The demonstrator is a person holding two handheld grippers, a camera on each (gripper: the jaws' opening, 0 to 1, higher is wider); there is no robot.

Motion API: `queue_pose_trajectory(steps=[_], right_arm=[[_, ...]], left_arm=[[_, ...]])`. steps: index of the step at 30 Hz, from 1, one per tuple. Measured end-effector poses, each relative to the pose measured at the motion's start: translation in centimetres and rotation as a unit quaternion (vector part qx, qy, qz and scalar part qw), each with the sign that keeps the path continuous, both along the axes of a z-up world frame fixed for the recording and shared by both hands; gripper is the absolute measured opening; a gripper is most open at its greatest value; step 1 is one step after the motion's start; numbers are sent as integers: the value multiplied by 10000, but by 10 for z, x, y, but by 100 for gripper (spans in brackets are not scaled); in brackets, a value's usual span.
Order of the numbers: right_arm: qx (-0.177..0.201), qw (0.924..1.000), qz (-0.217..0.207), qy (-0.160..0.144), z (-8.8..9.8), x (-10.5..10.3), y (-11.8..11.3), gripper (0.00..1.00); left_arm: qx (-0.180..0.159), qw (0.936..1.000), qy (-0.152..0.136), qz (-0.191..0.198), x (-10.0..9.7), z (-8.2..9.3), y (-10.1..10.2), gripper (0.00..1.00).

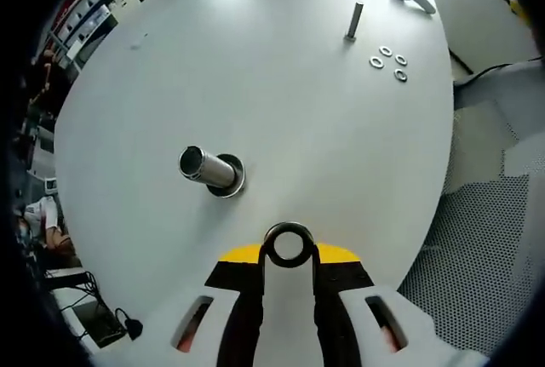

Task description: Place the washer onto the threaded stud by aligning its center hole with the stud, sliding it down to the base, and recovering from edge contact or off-axis alignment until the washer reaches the visible bottom stop.

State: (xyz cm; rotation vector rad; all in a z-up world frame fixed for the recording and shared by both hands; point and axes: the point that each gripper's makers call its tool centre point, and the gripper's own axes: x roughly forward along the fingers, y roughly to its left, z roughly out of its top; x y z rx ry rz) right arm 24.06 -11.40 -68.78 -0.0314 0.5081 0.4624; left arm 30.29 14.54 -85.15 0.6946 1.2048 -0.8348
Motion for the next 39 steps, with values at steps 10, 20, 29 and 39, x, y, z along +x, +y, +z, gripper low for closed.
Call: queue_pose_trajectory(steps=[10, 20, 29, 39], right_arm=[[-10, 10000, 45, 33, -2, 0, 2, 38], [0, 10000, 19, 28, -1, -1, 0, 38], [0, 10000, 15, 12, -1, 0, 0, 38], [5, 10000, -3, 8, -1, 0, 0, 37]], left_arm=[[-132, 9990, -347, -228, 17, 31, -6, 19], [-95, 9983, -471, -317, 36, 46, -5, 19], [-101, 9978, -568, -336, 50, 52, -11, 19], [-12, 9981, -548, -290, 65, 46, -8, 19]])
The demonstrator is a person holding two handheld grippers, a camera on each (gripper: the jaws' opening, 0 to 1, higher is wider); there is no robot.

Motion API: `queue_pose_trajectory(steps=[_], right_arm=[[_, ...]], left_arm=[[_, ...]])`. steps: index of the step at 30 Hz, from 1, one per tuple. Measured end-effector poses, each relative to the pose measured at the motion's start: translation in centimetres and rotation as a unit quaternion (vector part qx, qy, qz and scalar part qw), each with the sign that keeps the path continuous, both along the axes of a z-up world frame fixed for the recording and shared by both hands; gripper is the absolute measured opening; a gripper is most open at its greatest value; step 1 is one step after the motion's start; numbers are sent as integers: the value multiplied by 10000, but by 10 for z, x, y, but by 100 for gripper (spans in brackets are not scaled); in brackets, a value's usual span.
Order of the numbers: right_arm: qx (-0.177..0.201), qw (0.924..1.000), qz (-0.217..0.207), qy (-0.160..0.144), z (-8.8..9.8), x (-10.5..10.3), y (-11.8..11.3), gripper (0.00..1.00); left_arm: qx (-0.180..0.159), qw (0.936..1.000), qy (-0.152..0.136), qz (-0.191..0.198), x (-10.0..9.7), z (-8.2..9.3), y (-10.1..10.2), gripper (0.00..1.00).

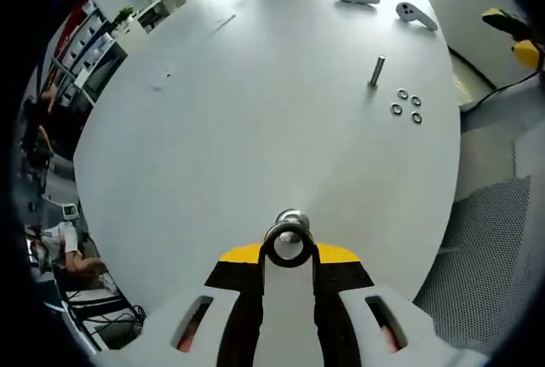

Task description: Place the washer onto the threaded stud by aligning its center hole with the stud, sliding it down to the base, and recovering from edge contact or off-axis alignment until the washer reaches the visible bottom stop.

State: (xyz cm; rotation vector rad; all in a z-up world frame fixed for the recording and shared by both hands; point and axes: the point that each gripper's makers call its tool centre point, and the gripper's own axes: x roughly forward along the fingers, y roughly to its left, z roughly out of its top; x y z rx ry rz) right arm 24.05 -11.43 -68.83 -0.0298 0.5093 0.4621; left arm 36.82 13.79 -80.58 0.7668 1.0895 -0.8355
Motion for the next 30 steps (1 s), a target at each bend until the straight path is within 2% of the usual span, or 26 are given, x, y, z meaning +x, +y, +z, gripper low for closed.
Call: queue_pose_trajectory(steps=[9, 17, 30], right_arm=[[-37, 10000, 12, 23, -2, 0, 0, 37], [-35, 10000, -7, 14, -1, 0, -1, 37], [-115, 9999, 10, 74, -5, 0, -2, 37]], left_arm=[[-41, 10000, 18, 2, 4, -1, -7, 19], [102, 9998, 100, -154, 4, -9, -9, 19], [337, 9984, 312, -333, 6, -32, -10, 19]])
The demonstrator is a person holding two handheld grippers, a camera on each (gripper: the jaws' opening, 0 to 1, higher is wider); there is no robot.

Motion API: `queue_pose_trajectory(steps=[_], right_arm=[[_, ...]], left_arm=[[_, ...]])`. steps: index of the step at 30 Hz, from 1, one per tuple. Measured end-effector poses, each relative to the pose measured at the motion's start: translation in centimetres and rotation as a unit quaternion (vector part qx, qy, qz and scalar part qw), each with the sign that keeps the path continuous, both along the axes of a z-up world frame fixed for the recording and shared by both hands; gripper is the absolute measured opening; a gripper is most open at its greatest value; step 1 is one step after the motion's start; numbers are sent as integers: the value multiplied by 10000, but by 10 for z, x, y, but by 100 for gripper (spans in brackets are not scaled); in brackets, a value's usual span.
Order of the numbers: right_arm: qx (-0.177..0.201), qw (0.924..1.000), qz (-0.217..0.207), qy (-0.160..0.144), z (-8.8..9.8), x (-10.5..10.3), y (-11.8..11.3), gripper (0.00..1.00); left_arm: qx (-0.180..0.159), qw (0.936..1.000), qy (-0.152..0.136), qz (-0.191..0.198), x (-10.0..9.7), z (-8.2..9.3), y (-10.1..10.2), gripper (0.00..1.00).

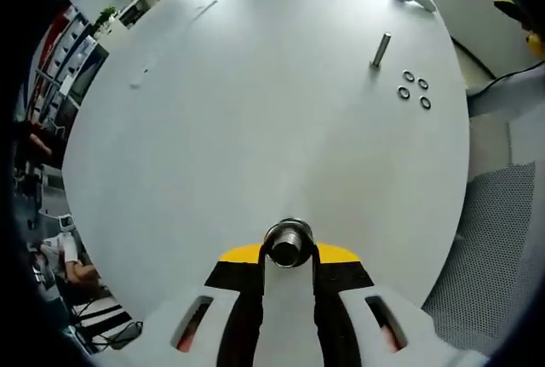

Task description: Place the washer onto the threaded stud by aligning its center hole with the stud, sliding it down to the base, and recovering from edge contact or off-axis alignment until the washer reaches the visible bottom stop.

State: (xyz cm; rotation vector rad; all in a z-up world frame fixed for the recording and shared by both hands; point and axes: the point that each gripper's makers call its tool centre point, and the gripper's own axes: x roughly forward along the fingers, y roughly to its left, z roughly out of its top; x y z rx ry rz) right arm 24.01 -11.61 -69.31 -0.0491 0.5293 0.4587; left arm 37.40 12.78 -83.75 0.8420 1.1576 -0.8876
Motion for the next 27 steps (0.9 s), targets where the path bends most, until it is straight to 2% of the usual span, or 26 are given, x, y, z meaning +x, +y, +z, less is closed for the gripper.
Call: queue_pose_trajectory(steps=[5, 13, 17, 27], right_arm=[[-38, 10000, -1, 16, -1, 0, 0, 37], [-90, 10000, 4, 40, -2, -1, -1, 37], [-88, 9999, -36, 30, -2, 0, -2, 36], [-145, 9999, -43, 59, -4, 0, -4, 36]], left_arm=[[1, 10000, 39, -7, 0, -10, 0, 19], [85, 9998, 59, -180, -3, -18, 1, 19], [56, 9998, 94, -135, -1, -22, 2, 19], [-2, 9999, 150, -83, -1, -24, 0, 20]])
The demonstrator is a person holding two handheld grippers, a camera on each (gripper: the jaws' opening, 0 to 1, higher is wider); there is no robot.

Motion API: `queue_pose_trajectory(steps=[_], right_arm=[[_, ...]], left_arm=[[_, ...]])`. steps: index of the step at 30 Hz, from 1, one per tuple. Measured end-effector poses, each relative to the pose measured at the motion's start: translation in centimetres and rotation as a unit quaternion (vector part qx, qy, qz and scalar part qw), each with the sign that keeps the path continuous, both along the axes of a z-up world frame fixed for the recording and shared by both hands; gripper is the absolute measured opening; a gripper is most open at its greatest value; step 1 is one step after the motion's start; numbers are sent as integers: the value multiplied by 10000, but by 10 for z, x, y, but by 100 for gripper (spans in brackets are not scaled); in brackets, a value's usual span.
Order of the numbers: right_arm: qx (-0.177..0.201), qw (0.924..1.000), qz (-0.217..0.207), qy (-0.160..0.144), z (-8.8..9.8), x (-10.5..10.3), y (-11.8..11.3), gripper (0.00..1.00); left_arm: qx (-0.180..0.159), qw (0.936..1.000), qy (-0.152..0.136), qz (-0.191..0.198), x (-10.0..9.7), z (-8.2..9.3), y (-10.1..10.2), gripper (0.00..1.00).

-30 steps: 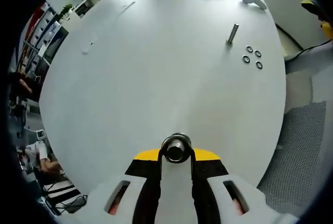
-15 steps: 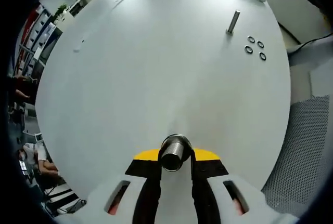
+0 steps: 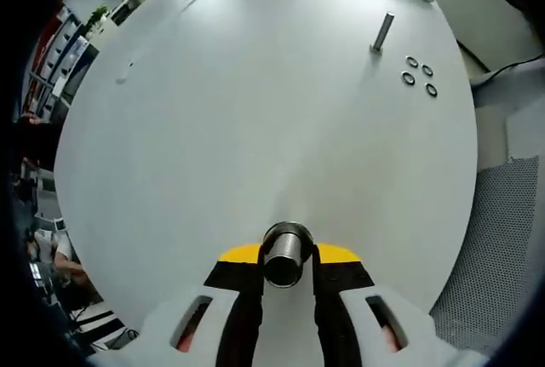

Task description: Place the washer onto the threaded stud by aligning its center hole with the stud, sliding it down to the base, and recovering from edge contact or off-axis alignment until the washer reaches the visible bottom stop.

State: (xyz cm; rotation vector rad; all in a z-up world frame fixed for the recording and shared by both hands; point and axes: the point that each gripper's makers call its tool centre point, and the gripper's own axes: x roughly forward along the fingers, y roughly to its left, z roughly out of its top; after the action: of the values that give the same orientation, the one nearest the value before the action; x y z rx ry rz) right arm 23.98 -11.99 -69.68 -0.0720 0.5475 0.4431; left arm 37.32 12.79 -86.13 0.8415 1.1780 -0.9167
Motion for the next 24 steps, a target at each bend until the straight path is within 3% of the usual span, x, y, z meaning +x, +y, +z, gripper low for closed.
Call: queue_pose_trajectory(steps=[8, 12, 14, 24], right_arm=[[-5, 10000, -16, -3, 0, 0, -1, 36], [-6, 10000, -24, -16, 0, 0, -1, 36], [-4, 10000, -30, -26, 1, 0, -1, 36], [2, 10000, 2, -25, 1, 0, 0, 36]], left_arm=[[-107, 9999, -8, -19, 1, -1, 0, 21], [-113, 9999, -31, 31, -4, -2, 2, 30], [-166, 9996, -204, 56, -1, 2, 2, 31], [-508, 9963, -417, 557, -6, 26, 3, 33]])
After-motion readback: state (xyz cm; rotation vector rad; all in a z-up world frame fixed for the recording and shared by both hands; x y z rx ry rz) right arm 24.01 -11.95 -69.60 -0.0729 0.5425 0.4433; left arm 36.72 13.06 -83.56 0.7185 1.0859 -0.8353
